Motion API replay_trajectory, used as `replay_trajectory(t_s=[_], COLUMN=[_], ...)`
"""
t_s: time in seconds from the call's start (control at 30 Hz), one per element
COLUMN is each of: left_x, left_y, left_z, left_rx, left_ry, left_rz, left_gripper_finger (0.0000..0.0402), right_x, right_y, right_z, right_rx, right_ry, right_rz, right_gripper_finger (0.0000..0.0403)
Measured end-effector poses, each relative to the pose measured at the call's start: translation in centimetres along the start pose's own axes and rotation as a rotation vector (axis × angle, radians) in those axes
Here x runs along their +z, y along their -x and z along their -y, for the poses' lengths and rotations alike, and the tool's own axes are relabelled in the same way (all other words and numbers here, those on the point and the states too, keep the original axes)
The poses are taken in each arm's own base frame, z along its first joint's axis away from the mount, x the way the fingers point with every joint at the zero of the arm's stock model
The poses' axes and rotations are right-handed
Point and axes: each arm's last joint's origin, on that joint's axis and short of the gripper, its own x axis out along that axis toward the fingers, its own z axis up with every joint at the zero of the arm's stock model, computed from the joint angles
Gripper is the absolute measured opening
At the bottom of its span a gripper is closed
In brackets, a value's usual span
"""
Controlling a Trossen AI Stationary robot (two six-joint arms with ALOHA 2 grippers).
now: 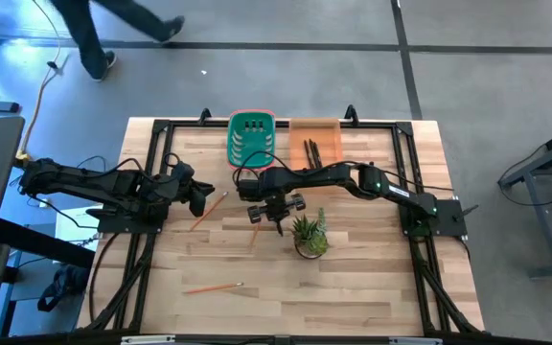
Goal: Sort pens & pencils
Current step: Put the black ballpoint pen into the orange bin
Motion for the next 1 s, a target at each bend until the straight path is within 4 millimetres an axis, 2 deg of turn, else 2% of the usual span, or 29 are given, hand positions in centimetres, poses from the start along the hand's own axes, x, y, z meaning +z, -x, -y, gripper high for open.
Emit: replay_trajectory(t_s=[0.7, 1.0], left_x=[0.1, 0.2], left_y=[0.0, 0.0], left_z=[0.2, 0.2], left_rx=[-0.014, -0.016], left_ry=[0.010, 0.011], left_rz=[0.015, 0.016], left_gripper_finger=[0.0058, 0.0058], right_x=[-0.6, -0.7], right_y=[2.1, 4.6], right_z=[0.5, 0.4], right_rx=[-0.006, 0.027], right_ry=[-0.011, 0.000], right_rz=[0.024, 0.070], right_gripper_finger=[0.0001, 0.0001])
